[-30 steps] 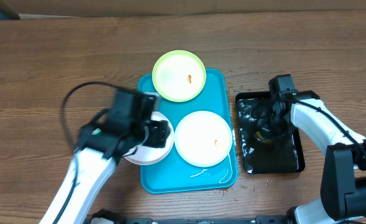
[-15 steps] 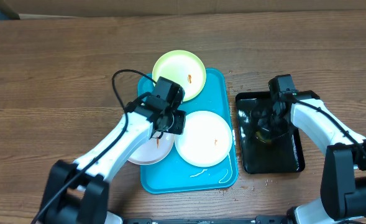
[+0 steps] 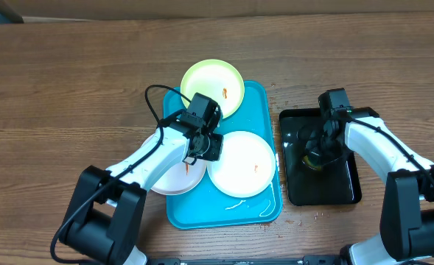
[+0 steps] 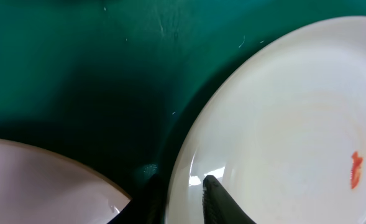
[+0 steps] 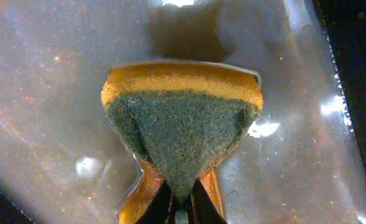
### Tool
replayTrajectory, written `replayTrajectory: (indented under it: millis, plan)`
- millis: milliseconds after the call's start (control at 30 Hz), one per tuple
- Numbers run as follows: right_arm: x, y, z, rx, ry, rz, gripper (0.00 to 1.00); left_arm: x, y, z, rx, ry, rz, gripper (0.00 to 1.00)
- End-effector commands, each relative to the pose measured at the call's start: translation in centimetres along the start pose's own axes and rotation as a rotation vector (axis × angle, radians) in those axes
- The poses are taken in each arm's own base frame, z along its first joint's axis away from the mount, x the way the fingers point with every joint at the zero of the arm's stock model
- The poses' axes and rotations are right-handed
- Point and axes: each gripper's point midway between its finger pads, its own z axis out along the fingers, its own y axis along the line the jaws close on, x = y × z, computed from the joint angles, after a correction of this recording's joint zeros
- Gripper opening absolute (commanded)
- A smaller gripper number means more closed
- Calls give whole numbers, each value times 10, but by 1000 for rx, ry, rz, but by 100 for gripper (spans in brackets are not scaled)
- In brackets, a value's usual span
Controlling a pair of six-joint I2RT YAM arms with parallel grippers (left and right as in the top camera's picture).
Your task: Clean dirty plates on tray and stack at the side
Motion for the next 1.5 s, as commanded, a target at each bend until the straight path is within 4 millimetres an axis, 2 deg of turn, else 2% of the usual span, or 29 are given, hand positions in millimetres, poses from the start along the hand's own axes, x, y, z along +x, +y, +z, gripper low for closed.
replayTrajectory:
  millis: [0, 100, 233, 400, 567, 700, 800, 900, 1067, 1300, 1467]
  plan:
    - [3, -2, 3, 12, 10, 2, 4, 1, -3, 9, 10, 30, 26, 23]
    - [3, -2, 3, 12, 9, 2, 4, 8, -4, 16, 20, 61, 24, 18]
    - [3, -2, 3, 12, 9, 1, 4, 9, -4, 17, 18, 66, 26, 5]
    - [3, 3, -4, -6, 20, -51, 4, 12, -2, 17, 9, 79, 22, 4]
    - [-1, 14, -32, -71, -10, -84, 4, 18, 6, 16, -31, 102, -28, 4]
    - [11, 48, -62, -243, -42, -274, 4, 18, 6, 16, -36, 102, -68, 4]
    - [35, 78, -83, -365, -52, -464, 4, 16, 6, 16, -34, 92, -74, 4]
    - [62, 99, -92, -395, -48, -577, 4, 14, 5, 16, -31, 87, -84, 4]
    - [105, 133, -85, -378, -39, -705, 4, 15, -1, 16, 5, 95, -96, 4]
    - [115, 161, -64, -346, -78, -681, 4, 16, -1, 16, 3, 99, -138, 4]
    - [120, 168, -35, -309, -39, -696, 4, 16, -4, 16, 18, 100, -145, 4]
